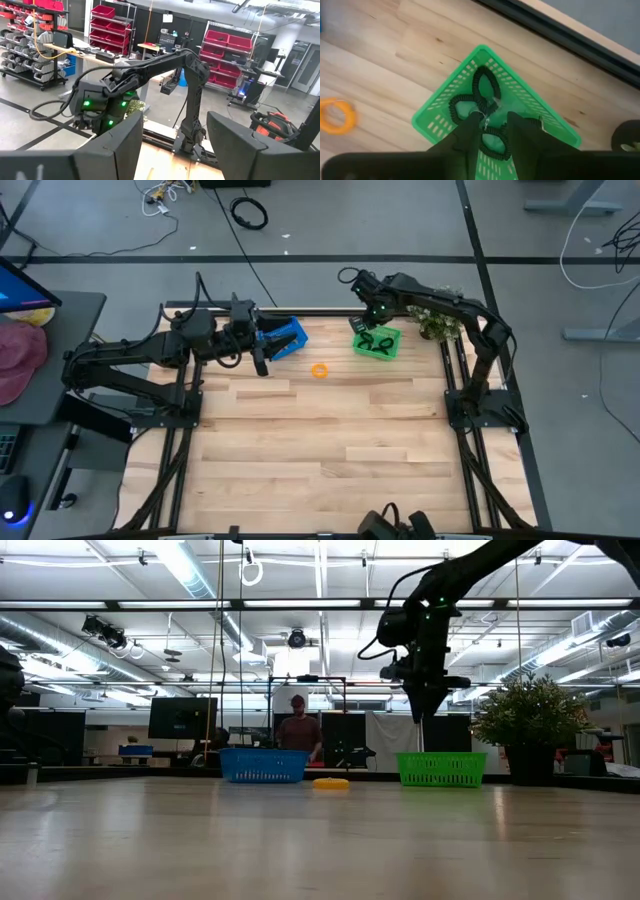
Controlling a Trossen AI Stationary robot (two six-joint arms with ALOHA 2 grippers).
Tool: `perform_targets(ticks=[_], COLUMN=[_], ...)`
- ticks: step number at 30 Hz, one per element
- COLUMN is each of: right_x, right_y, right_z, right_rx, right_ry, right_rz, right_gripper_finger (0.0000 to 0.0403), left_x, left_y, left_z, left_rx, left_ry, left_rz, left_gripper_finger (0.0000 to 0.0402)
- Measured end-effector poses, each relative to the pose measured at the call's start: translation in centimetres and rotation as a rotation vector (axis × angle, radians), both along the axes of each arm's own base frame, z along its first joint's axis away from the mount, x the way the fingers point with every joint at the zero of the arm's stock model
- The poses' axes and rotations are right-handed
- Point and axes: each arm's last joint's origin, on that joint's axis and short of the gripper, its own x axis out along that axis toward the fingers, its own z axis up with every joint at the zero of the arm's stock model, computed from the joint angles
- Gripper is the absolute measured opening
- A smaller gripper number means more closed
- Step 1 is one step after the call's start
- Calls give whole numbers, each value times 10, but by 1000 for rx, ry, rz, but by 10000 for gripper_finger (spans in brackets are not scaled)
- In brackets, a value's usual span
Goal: Sort spring keychains
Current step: Put the yellow spring keychain into the blue bin
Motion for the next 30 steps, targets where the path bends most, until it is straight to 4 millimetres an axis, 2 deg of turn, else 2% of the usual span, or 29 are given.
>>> perform_targets(ticks=[4,9,16,19,25,30], right_x=[3,3,-3,-10,-30,-54], right_y=[-2,-2,8,30,88,137], right_z=[-8,-7,15,41,103,137], right_rx=[14,6,-25,-60,-195,-305], right_ry=[18,13,-16,-44,-198,-334], right_rz=[1,13,110,224,397,569], right_gripper_finger=[110,111,111,111,111,111], left_x=[0,0,0,0,0,0], left_y=[0,0,0,0,0,0], left_z=[0,-1,-3,-3,-3,-3], left_rx=[0,0,-1,0,9,9], left_ry=[4,10,27,27,30,30], left_rz=[0,0,0,1,1,1], left_gripper_finger=[224,224,224,224,224,224])
